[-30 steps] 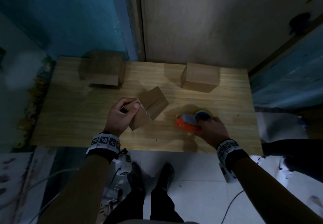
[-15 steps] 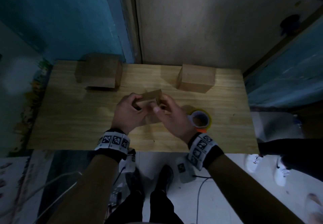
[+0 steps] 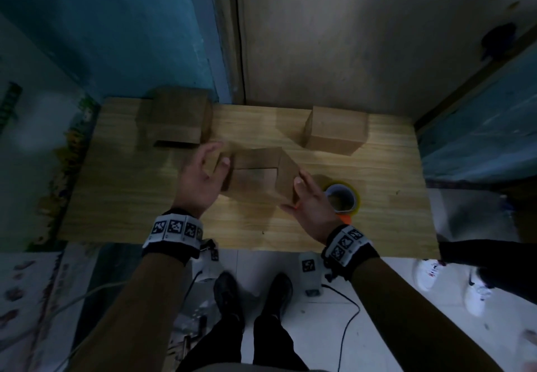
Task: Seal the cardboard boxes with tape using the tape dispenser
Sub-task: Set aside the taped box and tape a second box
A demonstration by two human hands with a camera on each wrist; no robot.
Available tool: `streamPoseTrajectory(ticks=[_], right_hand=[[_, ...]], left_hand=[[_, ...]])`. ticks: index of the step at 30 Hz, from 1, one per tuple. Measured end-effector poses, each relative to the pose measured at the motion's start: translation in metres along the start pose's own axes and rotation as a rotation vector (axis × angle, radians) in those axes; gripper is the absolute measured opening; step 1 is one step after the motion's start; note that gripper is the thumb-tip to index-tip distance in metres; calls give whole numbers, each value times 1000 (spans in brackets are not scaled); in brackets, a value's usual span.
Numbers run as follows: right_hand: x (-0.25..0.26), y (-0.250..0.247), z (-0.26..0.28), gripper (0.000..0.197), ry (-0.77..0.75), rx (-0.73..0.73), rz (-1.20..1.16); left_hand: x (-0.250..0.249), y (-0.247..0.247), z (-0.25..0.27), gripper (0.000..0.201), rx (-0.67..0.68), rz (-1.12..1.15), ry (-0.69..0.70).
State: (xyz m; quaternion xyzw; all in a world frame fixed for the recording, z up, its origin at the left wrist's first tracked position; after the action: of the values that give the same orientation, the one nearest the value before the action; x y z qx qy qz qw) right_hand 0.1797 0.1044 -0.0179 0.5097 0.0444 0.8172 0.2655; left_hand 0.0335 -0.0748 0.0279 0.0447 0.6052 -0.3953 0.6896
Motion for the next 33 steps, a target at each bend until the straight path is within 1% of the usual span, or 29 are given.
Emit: streamPoseTrajectory(ticks=[1,2,3,5,6,7,8,9,11,13,14,16,18,19,21,24,28,30,33], right_hand=[[-3,-1,-2,48,3,6,-35],[-6,-1,-2,48,19,6,-94],[-8,-2,-3,47,33,6,-103],[-12,1,-2,44,57,59,-48],[-12,5,0,45,64,92,-18],[-13,4,0,47,63,103,71],[-13,3,-1,47,38,94,158],[-12,1,-1,46,-18,42,240],[-7,-5,2,43,-149,-118,521],[1,-5,3,42,-294,-241,727],[9,1,6,43,-366,-258,769],[24,18,10,46,-496,-207,895],[25,34,6,48,-541,-136,1028],[21,37,1,50,-535,-120,1056],[11,38,-10,53,-468,-122,1009],[-2,34,-16,56,-371,-127,867],[-3,34,-15,59,-418,-129,804],[-3,33,-15,59,-427,-134,719],[-6,28,-16,60,-296,-144,523]], left_hand=[[7,1,0,48,21,16,-78],[14,3,0,59,55,88,-169],[18,5,3,66,96,210,-268],[23,13,10,69,196,512,-420],[24,17,13,68,229,653,-456],[24,20,15,65,231,742,-465],[26,21,16,60,206,771,-457],[27,22,16,54,177,777,-443],[30,22,14,45,107,713,-428],[31,22,12,43,49,539,-381],[31,23,11,51,39,458,-350],[32,30,9,58,61,362,-310],[29,35,9,57,78,321,-291],[28,38,9,55,71,316,-282],[28,42,7,51,52,312,-275],[24,46,7,49,42,336,-257],[18,47,11,37,32,384,-228],[17,47,13,34,17,402,-218],[21,48,14,34,12,424,-212]])
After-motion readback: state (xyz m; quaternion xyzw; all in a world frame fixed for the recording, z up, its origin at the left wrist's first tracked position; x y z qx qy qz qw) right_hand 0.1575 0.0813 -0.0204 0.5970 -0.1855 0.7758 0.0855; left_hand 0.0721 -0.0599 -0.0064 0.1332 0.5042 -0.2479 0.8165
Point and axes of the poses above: each hand's wrist, its own z-axis away from the middle knuckle, its own y-axis out of the palm, x = y × z, the point moved 2 cm from there along -z, towards the middle knuckle, and after that the axes turned 13 degrees about x, right-handed, at the moved point
